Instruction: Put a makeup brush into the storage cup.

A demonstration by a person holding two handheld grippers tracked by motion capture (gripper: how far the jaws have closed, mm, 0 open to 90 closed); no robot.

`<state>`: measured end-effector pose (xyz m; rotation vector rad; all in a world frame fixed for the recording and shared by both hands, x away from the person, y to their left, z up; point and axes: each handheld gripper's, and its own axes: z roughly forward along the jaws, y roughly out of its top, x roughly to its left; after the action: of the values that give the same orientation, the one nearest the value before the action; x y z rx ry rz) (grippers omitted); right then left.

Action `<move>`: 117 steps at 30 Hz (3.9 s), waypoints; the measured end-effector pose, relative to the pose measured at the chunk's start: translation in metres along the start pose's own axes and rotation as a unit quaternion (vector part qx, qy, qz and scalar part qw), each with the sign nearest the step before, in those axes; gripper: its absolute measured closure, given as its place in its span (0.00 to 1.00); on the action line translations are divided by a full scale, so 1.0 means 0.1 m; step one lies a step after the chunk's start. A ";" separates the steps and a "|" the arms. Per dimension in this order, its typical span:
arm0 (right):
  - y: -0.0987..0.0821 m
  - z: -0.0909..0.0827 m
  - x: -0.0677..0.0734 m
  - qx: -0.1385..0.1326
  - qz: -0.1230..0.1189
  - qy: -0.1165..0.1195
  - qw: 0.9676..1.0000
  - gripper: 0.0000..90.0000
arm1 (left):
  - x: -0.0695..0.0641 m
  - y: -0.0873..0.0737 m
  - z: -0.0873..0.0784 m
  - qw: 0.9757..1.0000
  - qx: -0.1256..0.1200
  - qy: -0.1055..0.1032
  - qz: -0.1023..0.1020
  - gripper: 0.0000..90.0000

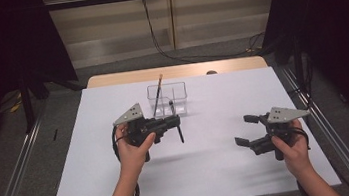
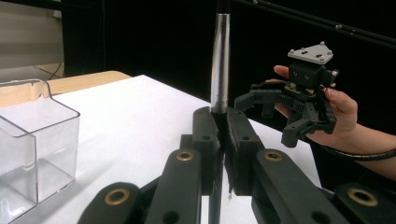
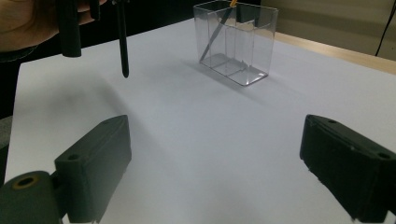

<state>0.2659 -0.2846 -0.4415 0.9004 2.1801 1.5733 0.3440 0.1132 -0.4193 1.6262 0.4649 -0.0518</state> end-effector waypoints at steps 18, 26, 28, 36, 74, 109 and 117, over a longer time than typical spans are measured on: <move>-0.10 -0.20 -0.08 -0.002 0.008 -0.017 1.000 0.10 | 0.08 0.00 -0.06 1.000 0.002 0.015 0.002 0.93; -0.18 -0.26 -0.08 -0.001 0.009 -0.021 1.000 0.10 | 0.14 0.03 -0.13 1.000 0.007 0.025 0.001 0.93; -0.20 -0.27 -0.08 0.003 0.008 -0.022 1.000 0.10 | 0.16 0.04 -0.14 1.000 0.011 0.027 0.002 0.93; -0.25 -0.34 -0.08 0.001 0.013 -0.028 1.000 0.10 | 0.21 0.07 -0.16 0.999 0.014 0.033 0.003 0.93; -0.33 -0.43 -0.06 0.007 0.010 -0.037 0.999 0.10 | 0.54 0.43 -0.23 0.996 0.013 0.084 0.012 0.93; -0.35 -0.47 -0.06 0.004 0.005 -0.035 0.999 0.10 | 0.67 0.81 -0.11 0.993 0.014 0.111 0.025 0.93; -0.35 -0.47 -0.06 0.002 0.004 -0.035 0.999 0.10 | 0.70 0.91 -0.08 0.993 0.018 0.116 0.031 0.93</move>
<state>0.2323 -0.3302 -0.4578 0.9508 2.1344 1.5192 0.4355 0.1359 -0.3538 1.6886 0.5941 0.1792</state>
